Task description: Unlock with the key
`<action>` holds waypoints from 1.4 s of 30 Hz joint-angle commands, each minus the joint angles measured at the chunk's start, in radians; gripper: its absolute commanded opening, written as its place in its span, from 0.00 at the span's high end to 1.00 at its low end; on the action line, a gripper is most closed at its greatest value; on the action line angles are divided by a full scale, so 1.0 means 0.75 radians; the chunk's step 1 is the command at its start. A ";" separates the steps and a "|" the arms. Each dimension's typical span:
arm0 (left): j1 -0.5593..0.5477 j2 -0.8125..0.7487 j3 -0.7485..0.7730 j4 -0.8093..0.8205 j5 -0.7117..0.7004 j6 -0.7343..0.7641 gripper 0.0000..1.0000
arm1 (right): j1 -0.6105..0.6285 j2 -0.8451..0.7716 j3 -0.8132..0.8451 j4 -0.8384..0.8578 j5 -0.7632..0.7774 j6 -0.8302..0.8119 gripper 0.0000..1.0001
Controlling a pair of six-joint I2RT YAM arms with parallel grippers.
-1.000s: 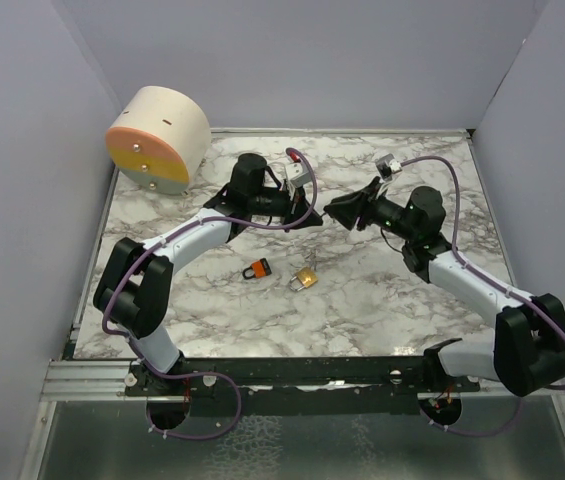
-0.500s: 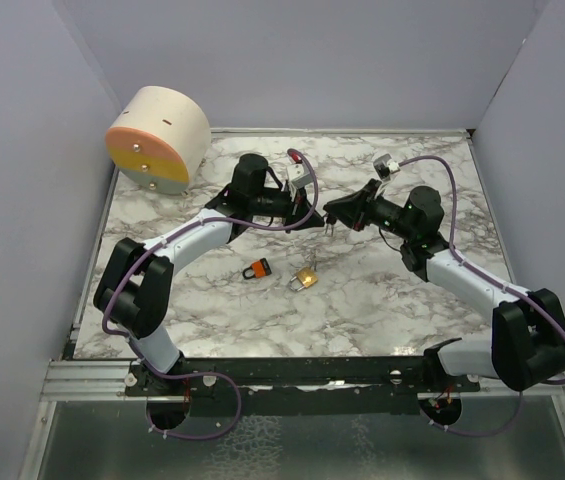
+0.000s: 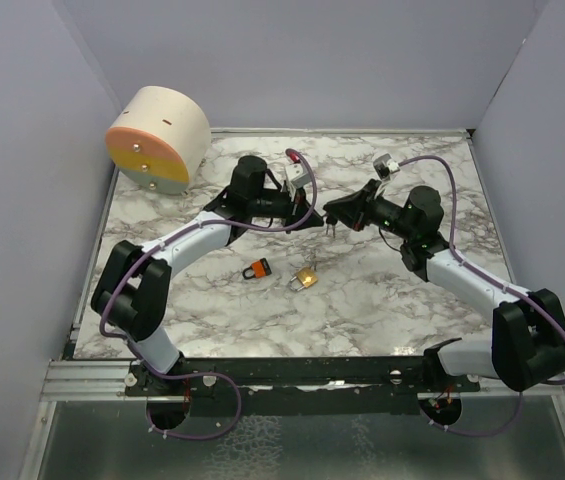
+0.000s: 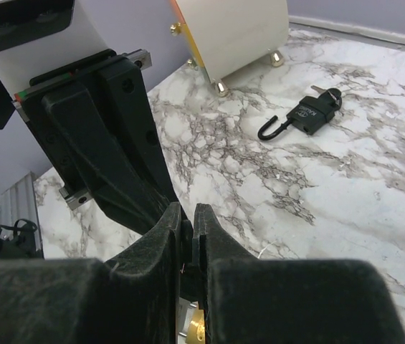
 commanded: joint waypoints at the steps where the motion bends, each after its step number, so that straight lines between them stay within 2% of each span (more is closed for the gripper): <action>1: 0.045 -0.096 -0.028 0.141 -0.090 -0.084 0.94 | -0.010 -0.022 0.009 -0.089 0.026 -0.036 0.99; 2: 0.048 -0.102 -0.030 0.143 -0.101 -0.088 0.82 | -0.012 -0.022 0.008 -0.089 0.031 -0.034 0.99; 3: 0.051 -0.106 -0.032 0.144 -0.108 -0.089 0.75 | -0.012 -0.021 0.007 -0.089 0.035 -0.027 0.99; 7: 0.056 -0.131 -0.069 0.160 -0.160 -0.094 0.56 | -0.018 -0.018 0.005 -0.081 0.059 0.010 0.99; 13: 0.070 -0.198 -0.169 0.200 -0.278 -0.117 0.51 | -0.028 -0.022 -0.005 -0.098 0.153 0.054 0.99; 17: 0.068 -0.299 -0.300 0.222 -0.507 -0.164 0.47 | -0.040 -0.018 -0.009 -0.128 0.236 0.092 0.99; 21: 0.036 -0.438 -0.488 0.250 -0.816 -0.216 0.37 | -0.048 -0.018 -0.028 -0.121 0.257 0.133 0.99; 24: 0.002 -0.539 -0.608 0.252 -0.990 -0.238 0.26 | -0.050 -0.015 -0.040 -0.110 0.262 0.154 0.99; 25: -0.004 -0.562 -0.642 0.248 -1.027 -0.249 0.09 | -0.052 -0.011 -0.039 -0.110 0.254 0.158 0.99; 26: -0.007 -0.582 -0.678 0.246 -1.053 -0.270 0.02 | -0.053 -0.007 -0.038 -0.108 0.247 0.161 0.99; 33: -0.018 -0.622 -0.843 0.159 -1.135 -0.358 0.01 | -0.053 0.020 -0.029 -0.105 0.207 0.172 0.99; 38: -0.043 -0.563 -0.826 0.005 -1.241 -0.332 0.01 | -0.053 0.036 -0.029 -0.097 0.189 0.172 0.99; 42: -0.046 -0.485 -0.812 -0.009 -1.244 -0.317 0.01 | -0.053 0.041 -0.027 -0.098 0.185 0.168 0.99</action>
